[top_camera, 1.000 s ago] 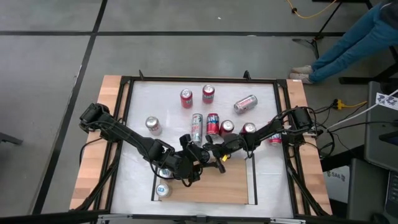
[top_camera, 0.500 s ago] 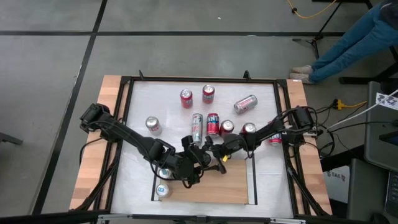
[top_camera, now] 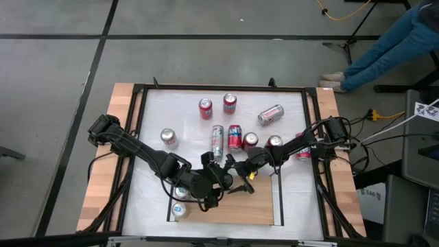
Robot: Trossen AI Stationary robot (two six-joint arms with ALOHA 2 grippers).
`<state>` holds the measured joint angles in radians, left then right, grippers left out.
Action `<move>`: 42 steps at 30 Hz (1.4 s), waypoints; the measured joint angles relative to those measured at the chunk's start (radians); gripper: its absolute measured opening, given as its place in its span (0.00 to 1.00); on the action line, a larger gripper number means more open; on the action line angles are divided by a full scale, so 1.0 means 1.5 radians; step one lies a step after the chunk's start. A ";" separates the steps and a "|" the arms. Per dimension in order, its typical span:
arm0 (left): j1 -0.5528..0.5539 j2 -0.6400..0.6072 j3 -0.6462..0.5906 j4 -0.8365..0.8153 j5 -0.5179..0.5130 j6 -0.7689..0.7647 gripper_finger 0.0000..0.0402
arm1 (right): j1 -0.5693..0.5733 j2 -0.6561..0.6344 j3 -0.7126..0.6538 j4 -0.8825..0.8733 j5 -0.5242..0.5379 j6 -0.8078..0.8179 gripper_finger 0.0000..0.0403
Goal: Place canned beverage on shelf
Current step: Put the bottom left white soda can on the shelf aligned with the other white soda can
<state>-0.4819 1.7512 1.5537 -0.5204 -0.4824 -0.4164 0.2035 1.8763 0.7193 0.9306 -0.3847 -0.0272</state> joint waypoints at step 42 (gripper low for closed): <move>-0.043 -0.001 0.002 -0.036 0.061 -0.033 0.59 | -0.001 0.000 0.000 -0.058 -0.020 -0.003 0.96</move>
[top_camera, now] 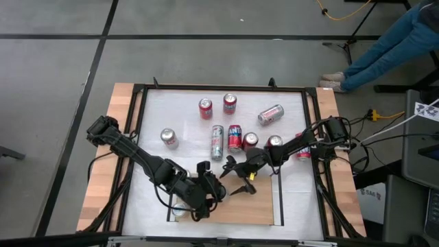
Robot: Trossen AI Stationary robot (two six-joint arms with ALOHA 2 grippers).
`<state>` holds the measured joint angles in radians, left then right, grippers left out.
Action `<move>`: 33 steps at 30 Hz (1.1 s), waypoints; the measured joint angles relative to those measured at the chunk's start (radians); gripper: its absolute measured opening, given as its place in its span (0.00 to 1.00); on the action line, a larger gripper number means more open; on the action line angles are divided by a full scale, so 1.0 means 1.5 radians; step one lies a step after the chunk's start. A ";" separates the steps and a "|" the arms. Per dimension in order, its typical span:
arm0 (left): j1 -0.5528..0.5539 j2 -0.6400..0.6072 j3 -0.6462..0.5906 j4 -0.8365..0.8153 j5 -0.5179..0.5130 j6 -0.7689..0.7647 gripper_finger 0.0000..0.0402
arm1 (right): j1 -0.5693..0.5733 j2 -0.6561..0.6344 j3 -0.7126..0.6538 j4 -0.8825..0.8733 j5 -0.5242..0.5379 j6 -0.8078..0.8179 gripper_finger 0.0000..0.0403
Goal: Place canned beverage on shelf
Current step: Put the bottom left white soda can on the shelf aligned with the other white soda can
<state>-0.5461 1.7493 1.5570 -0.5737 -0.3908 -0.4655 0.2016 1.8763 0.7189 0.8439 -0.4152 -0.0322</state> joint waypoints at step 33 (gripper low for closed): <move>-0.096 -0.002 0.000 -0.089 0.009 -0.018 0.60 | 0.000 0.000 0.000 -0.006 0.015 0.000 0.96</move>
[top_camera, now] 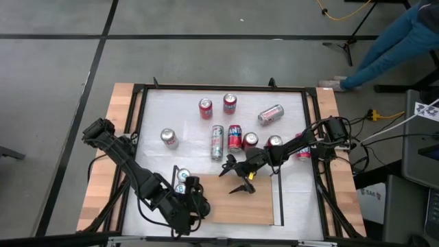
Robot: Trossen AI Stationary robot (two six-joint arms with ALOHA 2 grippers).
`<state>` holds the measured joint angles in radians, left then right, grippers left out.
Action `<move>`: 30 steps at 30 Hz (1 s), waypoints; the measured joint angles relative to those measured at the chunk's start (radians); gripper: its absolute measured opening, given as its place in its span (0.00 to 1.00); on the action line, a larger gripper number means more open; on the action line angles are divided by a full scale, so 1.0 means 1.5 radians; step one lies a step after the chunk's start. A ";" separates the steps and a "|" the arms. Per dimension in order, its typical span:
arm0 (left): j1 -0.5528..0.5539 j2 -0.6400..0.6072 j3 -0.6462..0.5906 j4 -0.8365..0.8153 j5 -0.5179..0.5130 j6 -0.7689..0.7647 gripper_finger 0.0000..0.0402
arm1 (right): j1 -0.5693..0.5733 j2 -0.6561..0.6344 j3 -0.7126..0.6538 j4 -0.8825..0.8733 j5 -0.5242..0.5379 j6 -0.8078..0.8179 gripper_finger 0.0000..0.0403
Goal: Place canned beverage on shelf
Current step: Put the bottom left white soda can on the shelf aligned with the other white soda can
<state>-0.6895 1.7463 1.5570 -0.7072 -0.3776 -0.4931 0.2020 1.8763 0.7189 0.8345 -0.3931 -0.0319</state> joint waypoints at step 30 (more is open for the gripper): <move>-0.009 -0.011 -0.001 -0.041 0.072 0.004 0.60 | 0.000 0.000 0.000 0.001 0.012 0.000 0.96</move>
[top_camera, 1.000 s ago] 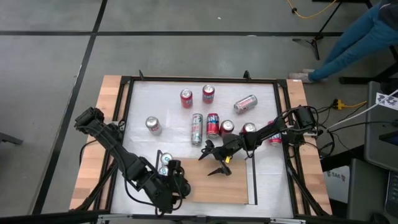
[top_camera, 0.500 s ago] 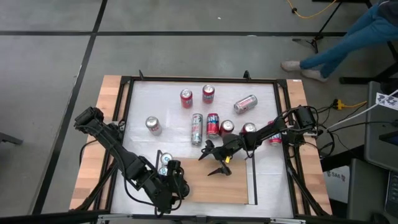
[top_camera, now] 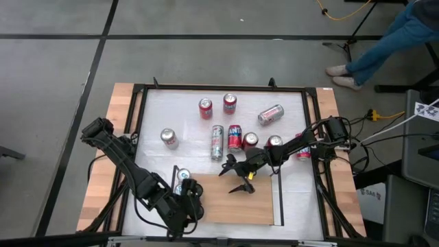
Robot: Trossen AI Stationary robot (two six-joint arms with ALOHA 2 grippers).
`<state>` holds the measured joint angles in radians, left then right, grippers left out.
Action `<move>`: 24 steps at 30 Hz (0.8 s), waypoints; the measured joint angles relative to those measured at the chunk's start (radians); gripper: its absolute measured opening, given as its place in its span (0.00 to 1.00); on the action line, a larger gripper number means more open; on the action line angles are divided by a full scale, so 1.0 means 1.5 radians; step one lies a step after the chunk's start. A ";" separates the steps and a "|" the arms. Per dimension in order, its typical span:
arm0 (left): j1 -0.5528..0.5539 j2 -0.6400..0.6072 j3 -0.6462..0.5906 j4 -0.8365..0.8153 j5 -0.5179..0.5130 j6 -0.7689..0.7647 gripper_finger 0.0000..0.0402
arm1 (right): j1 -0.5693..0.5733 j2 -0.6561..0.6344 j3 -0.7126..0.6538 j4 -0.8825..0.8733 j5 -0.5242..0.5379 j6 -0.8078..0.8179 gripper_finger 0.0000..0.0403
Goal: Place canned beverage on shelf
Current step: Put the bottom left white soda can on the shelf aligned with the other white soda can
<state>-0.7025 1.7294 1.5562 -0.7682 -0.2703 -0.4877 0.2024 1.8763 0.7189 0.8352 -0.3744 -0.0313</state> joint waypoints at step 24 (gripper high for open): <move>-0.001 -0.001 0.001 -0.035 -0.003 0.017 0.60 | 0.000 0.000 0.000 0.000 0.000 0.000 0.96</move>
<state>-0.7036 1.7287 1.5581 -0.8207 -0.2752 -0.4618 0.2024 1.8763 0.7189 0.8352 -0.3744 -0.0311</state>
